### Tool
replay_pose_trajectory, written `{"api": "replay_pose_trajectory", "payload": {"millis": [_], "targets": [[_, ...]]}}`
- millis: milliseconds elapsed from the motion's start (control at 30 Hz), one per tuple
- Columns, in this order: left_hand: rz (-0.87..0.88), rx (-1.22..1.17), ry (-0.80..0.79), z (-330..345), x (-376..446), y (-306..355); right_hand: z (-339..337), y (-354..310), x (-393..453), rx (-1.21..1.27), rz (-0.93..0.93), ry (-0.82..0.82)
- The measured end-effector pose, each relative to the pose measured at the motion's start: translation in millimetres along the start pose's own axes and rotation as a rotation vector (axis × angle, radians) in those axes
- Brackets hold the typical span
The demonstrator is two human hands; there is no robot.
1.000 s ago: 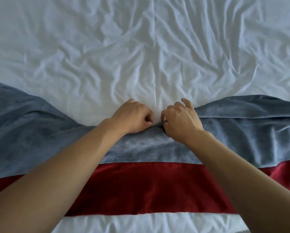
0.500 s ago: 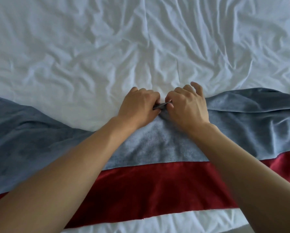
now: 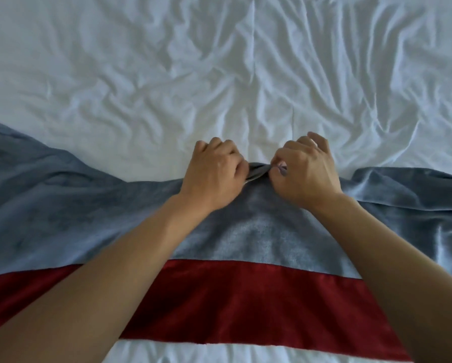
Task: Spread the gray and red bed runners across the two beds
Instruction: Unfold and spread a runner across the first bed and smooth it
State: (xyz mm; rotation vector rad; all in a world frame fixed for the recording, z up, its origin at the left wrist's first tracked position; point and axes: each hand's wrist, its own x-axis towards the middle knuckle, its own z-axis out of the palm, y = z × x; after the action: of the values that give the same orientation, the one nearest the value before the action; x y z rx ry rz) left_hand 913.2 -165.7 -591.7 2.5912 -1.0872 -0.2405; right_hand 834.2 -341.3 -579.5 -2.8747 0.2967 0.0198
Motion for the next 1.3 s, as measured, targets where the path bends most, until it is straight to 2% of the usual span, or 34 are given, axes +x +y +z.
{"api": "replay_pose_trajectory", "payload": {"millis": [67,133,300,367,467,533,600,633,700,767,833,900,1000,1167,1300], "targets": [[-0.096,0.079,-0.094,1.5,4.1,-11.1,0.5,2.2,1.7,0.067,0.027,-0.003],[-0.121,0.129,-0.162,2.2,4.7,-18.2,2.1,1.1,9.4,0.082,0.031,-0.01],[-0.079,0.181,-0.184,3.9,6.9,-12.8,11.2,-2.3,23.9,-0.047,-0.078,-0.26],[-0.075,0.192,-0.152,4.2,11.3,-9.2,11.0,-0.2,25.2,-0.073,-0.092,-0.227],[-0.118,0.092,-0.037,0.2,27.4,-5.7,4.1,12.0,34.4,-0.051,-0.015,-0.052],[-0.139,-0.056,-0.088,-3.1,37.1,-6.6,-1.6,19.8,42.2,-0.054,0.057,0.041],[-0.121,-0.094,-0.212,-4.4,42.3,-7.5,-3.4,22.7,44.0,-0.047,0.032,0.015],[-0.096,-0.049,-0.216,-3.3,43.9,-7.8,-2.7,22.9,43.3,-0.035,0.002,-0.035],[-0.031,0.083,-0.105,-1.1,45.9,-7.2,-1.1,21.7,41.1,0.041,-0.014,-0.128],[0.021,0.159,0.043,0.9,45.5,-5.1,0.2,17.6,44.7,0.115,-0.015,-0.136],[0.079,0.164,0.075,2.2,41.7,-1.9,4.1,12.2,50.5,0.119,-0.049,-0.104],[0.105,0.136,-0.015,6.2,32.3,-1.3,7.8,6.7,52.0,0.148,-0.045,-0.095],[0.044,0.074,-0.115,5.6,19.7,-4.2,10.3,6.1,53.0,0.209,0.011,-0.108],[-0.064,0.076,-0.166,3.4,20.0,-20.9,14.9,0.8,49.7,0.053,-0.154,-0.338],[-0.053,0.023,-0.273,2.8,20.5,-27.0,16.4,-5.5,40.7,0.07,-0.174,-0.339]]}}
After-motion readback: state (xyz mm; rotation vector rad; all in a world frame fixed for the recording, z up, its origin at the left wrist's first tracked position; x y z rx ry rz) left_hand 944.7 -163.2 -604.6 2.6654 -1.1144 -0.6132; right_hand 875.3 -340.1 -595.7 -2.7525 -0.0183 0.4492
